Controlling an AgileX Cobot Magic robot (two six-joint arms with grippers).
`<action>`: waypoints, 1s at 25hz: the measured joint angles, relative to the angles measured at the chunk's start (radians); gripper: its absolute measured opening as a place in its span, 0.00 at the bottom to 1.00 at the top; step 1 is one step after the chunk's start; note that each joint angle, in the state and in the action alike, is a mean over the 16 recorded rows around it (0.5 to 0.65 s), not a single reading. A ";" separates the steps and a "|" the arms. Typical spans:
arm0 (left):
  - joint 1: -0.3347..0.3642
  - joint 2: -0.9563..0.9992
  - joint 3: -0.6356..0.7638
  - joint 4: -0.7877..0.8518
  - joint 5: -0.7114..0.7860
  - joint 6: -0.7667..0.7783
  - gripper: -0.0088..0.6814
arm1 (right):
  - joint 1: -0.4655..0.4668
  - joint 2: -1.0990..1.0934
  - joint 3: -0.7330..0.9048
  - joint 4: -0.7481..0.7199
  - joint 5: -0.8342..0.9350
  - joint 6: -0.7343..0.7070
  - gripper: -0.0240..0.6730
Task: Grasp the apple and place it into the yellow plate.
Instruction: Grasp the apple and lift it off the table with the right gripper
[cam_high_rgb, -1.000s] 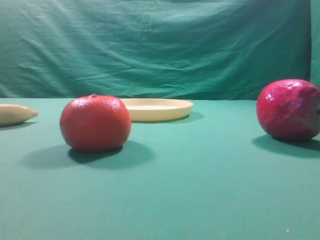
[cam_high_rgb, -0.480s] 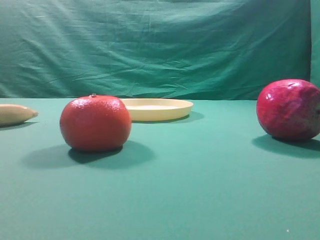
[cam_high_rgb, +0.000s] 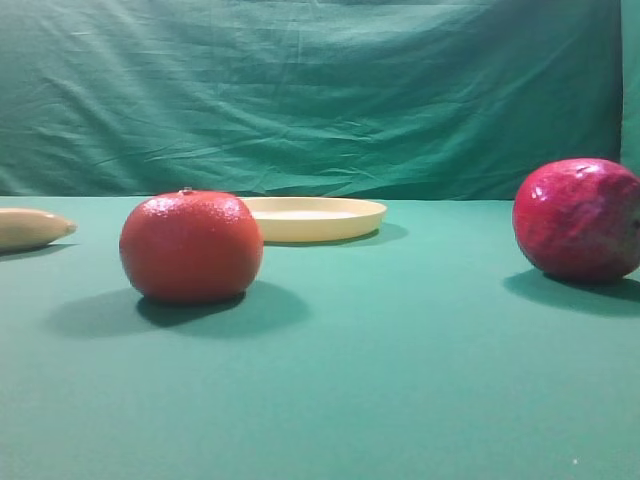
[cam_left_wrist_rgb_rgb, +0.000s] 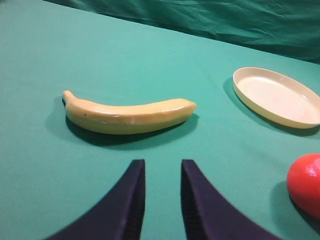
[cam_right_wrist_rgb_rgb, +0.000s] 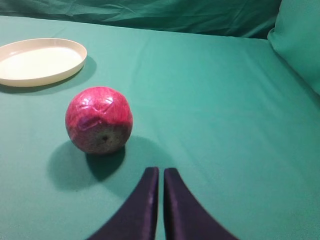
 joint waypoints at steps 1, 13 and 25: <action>0.000 0.000 0.000 0.000 0.000 0.000 0.24 | 0.000 0.000 0.000 0.009 -0.017 0.000 0.03; 0.000 0.000 0.000 0.000 0.000 0.000 0.24 | 0.036 0.070 -0.074 0.111 -0.095 -0.014 0.03; 0.000 0.000 0.000 0.000 0.000 0.000 0.24 | 0.095 0.509 -0.343 0.124 0.085 -0.119 0.03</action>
